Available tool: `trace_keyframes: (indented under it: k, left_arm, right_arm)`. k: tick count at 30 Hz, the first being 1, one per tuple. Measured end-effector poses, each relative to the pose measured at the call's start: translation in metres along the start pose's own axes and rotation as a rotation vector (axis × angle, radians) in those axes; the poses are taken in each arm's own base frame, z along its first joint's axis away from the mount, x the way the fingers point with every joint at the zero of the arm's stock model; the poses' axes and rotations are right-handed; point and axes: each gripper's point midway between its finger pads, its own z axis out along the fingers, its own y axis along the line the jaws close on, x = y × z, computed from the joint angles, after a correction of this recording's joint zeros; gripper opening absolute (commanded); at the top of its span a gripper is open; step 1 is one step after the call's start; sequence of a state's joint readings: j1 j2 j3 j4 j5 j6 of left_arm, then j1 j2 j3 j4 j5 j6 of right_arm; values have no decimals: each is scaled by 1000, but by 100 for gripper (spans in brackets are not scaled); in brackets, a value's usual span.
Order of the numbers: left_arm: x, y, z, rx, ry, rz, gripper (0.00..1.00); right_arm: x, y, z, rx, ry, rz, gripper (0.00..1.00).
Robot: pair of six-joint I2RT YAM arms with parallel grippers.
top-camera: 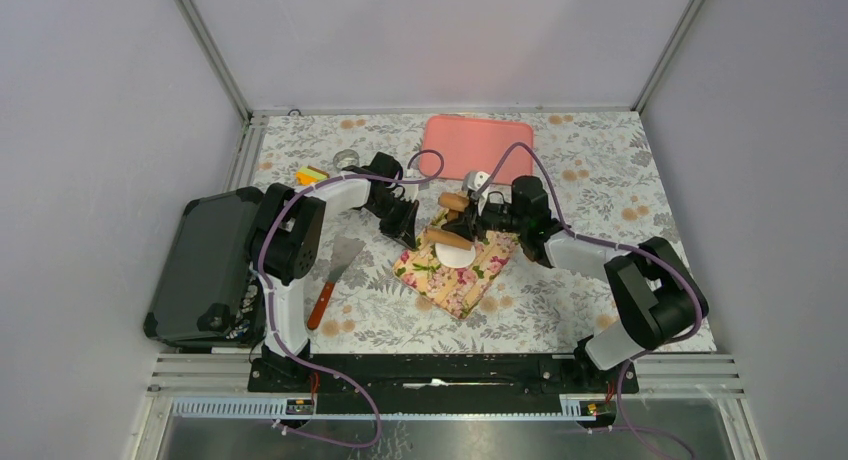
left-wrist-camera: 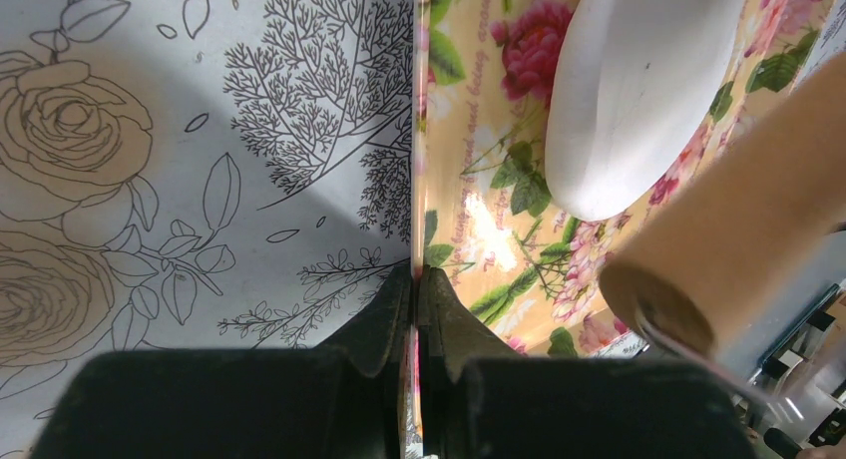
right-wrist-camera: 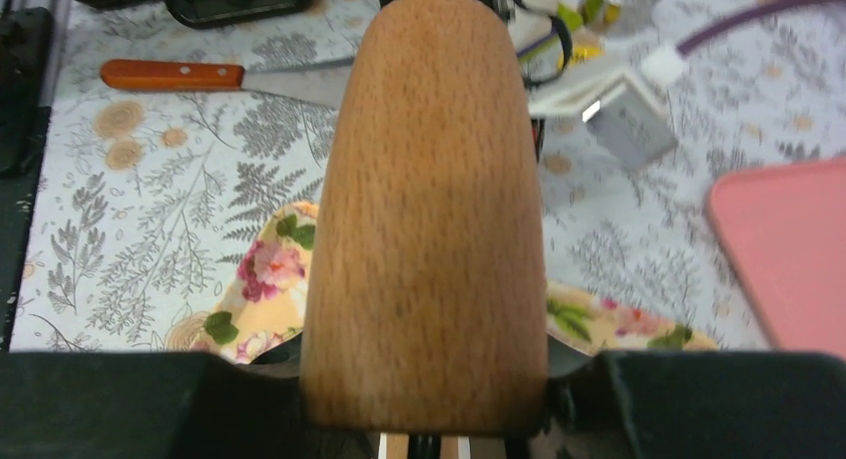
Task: Roll out the dumpling wrappers from the dough
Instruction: Flatten out the dough on the work surface.
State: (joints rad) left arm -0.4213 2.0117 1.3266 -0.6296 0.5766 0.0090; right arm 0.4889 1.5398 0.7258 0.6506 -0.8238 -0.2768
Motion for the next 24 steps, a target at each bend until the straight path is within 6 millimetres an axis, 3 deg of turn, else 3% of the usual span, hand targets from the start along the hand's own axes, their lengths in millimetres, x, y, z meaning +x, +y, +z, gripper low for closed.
trace_keyframes:
  k: [4,11,17,24]
  left_arm:
    - [0,0,0,0,0,0,0]
    - [0,0,0,2,2,-1,0]
    - [0,0,0,3,1,0,0]
    - [0,0,0,3,2,0,0]
  right_arm:
    - [21,-3,-4,67,29,54,0]
    - [20,-8,-2,88,17,57,0]
    - [43,-5,1,77,57,99,0]
    - [47,-1,-1,69,63,92,0]
